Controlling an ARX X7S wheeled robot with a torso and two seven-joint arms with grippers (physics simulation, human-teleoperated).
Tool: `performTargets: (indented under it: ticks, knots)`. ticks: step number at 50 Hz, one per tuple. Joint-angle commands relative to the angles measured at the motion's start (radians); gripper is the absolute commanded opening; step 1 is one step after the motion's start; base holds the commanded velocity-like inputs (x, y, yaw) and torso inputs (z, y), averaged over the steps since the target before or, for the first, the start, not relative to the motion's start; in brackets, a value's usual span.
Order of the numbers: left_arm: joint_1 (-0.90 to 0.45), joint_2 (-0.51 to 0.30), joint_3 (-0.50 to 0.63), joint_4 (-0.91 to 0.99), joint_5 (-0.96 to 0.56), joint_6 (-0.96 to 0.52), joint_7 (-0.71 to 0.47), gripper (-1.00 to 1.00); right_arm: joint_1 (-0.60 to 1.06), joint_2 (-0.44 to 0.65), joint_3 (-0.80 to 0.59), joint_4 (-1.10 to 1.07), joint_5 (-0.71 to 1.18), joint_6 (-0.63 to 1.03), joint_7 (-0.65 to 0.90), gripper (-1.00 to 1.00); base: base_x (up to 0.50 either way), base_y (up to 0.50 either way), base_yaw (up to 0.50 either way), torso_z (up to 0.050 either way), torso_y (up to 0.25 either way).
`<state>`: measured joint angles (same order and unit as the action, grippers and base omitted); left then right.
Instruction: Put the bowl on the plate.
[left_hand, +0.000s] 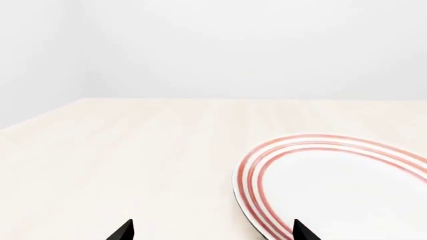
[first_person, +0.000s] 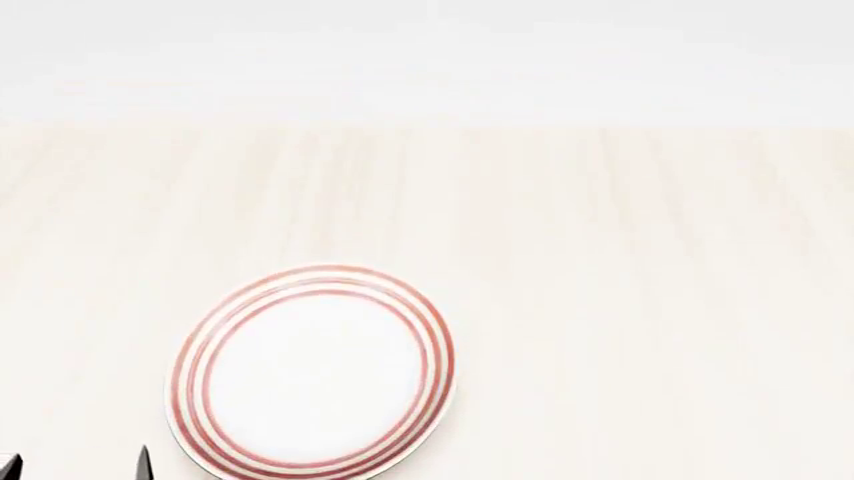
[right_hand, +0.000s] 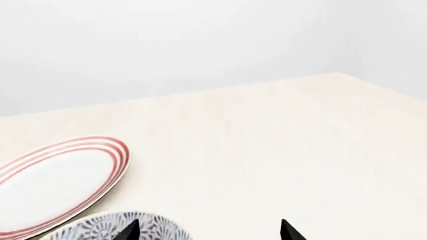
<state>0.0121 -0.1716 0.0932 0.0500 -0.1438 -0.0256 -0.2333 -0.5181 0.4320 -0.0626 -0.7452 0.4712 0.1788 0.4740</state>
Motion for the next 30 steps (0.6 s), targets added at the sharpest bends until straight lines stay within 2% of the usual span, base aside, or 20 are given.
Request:
performTargets:
  ticks: [1, 14, 30]
  knots:
    - [0.001, 0.016, -0.004, -0.036, 0.026, 0.027, 0.017, 1.00, -0.046, 0.013, 0.042, -0.058, 0.082, 0.054, -0.031, 1.00, 0.00, 0.00, 0.00, 0.000, 0.000]
    - [0.014, -0.006, -0.015, -0.008, -0.005, 0.016, 0.020, 1.00, -0.106, 0.020, 0.075, -0.072, 0.126, 0.033, -0.030, 1.00, 0.00, 0.00, 0.00, 0.000, 0.000]
    - [0.007, -0.012, -0.004, -0.003, -0.011, 0.005, 0.008, 1.00, -0.039, 0.034, 0.107, 0.018, 0.233, 0.003, -0.098, 1.00, 0.00, 0.00, 0.00, 0.000, 0.000]
